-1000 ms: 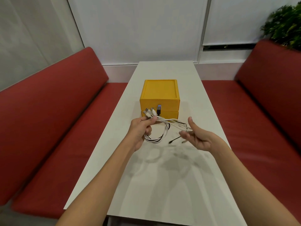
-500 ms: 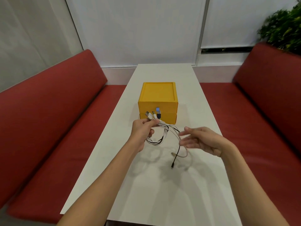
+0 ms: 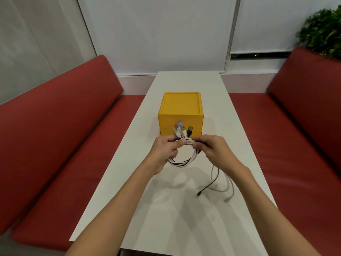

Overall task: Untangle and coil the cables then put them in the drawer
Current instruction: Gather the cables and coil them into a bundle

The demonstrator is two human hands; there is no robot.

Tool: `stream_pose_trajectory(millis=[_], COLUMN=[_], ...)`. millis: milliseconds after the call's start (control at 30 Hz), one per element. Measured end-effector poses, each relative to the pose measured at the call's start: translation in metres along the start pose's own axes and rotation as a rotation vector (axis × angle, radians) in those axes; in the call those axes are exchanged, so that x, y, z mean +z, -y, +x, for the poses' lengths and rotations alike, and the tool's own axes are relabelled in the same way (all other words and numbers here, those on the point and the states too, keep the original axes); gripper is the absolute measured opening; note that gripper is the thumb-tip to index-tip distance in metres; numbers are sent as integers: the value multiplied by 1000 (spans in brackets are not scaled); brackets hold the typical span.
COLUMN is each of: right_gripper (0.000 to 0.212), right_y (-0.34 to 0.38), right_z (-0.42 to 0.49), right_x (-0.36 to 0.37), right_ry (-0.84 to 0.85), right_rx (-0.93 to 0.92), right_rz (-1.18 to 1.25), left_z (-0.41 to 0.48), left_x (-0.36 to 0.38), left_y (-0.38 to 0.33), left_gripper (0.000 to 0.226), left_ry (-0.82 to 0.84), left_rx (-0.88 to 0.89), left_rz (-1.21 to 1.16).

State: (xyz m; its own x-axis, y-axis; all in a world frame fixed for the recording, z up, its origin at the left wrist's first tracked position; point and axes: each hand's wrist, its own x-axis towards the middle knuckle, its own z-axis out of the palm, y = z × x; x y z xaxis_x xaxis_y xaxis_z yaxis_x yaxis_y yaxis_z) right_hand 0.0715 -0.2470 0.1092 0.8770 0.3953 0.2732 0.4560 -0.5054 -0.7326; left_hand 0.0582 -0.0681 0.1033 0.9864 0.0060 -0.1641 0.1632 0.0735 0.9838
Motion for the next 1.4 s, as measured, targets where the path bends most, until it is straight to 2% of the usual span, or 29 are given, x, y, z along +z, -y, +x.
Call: stream_pose_trajectory(millis=[200,333,467,633,767,1000,1167,1300,1400], right_gripper=[20,21,20,20,19,21,22,19,17], right_y=[-5,-1,-3,-7,-9,-11,-11,-13,-9], right_z=[3,-3,-12,-15,-17,-25,-21,-21,-25], right_x=[6,13,23,37,40,44,39,29,30], right_ry=[26,-52,24,-160,-155,-183,-117,-15,-20], right_rx=[46,163,266,342,381,262,176,149,198], right_rz=[-176,28,230,330,394,606,454,339,368], left_z=[-4,-4,-5,-8,-15,-14,-19,-24,-26], left_x=[-3,4,9,17,19,11,17,17,15], left_y=[1,1,7,16,23,16,11,20,24], left_gripper=[15,18,20,31,31,23,33,32,29], left_ry=[34,-1,-43,-101,-80,-5,45,90,74], left_rx=[83,-5,-31,-99,-137,-295,-354,-287,-181], left_rz=[67,-78,-130,-284,-361,-395,-306,-334,-301])
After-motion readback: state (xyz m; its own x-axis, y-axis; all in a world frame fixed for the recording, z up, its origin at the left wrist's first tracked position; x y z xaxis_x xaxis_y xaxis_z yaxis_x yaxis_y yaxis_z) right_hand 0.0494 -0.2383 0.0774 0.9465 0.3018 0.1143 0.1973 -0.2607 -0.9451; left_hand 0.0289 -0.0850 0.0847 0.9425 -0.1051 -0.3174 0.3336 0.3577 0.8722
